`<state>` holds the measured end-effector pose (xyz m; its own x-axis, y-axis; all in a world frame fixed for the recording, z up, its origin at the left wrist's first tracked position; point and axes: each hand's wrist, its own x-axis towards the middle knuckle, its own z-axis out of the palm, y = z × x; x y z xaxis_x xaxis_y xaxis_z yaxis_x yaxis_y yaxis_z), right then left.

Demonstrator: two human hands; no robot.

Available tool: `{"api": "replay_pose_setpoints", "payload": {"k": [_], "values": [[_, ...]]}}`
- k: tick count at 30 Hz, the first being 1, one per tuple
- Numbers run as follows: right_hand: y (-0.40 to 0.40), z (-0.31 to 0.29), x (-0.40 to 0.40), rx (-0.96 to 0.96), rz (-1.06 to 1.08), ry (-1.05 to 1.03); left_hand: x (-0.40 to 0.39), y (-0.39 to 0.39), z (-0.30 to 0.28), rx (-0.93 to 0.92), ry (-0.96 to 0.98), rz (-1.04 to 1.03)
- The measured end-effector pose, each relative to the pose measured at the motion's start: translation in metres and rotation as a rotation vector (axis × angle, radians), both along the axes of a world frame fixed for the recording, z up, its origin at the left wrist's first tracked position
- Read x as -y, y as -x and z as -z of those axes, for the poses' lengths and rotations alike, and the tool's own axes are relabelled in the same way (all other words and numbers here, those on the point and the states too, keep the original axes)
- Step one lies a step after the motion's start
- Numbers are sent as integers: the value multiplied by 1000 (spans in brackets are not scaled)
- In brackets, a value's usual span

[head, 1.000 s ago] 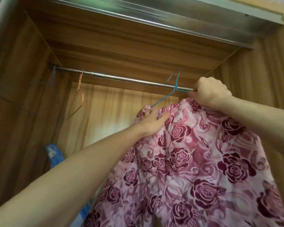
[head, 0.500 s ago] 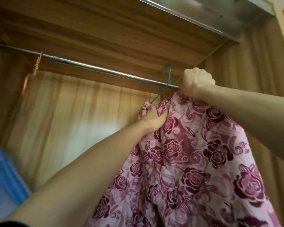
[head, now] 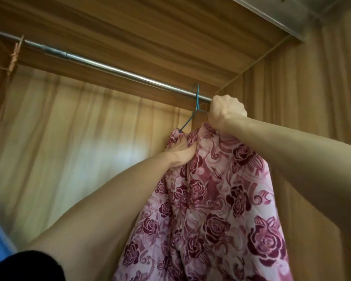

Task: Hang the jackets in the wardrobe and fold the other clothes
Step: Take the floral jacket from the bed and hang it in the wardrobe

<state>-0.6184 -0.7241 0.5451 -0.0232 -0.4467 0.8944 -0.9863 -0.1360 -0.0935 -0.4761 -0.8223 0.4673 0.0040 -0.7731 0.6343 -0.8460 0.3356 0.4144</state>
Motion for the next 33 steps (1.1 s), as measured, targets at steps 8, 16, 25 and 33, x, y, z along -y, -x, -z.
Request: {"api": "replay_pose_setpoints", "payload": {"k": [8,16,25,33], "values": [[3,26,4,25,-30,-38,5,-2,29,-80,-31,69],[3,35,-23,-36,-84,-118,-50,-4,57,-237,27,172],[40,114,-66,-258,-47,-20,-142,15,122,-218,163,382],[89,242,-133,-222,-84,-2,-190,60,199,-125,211,465]]}}
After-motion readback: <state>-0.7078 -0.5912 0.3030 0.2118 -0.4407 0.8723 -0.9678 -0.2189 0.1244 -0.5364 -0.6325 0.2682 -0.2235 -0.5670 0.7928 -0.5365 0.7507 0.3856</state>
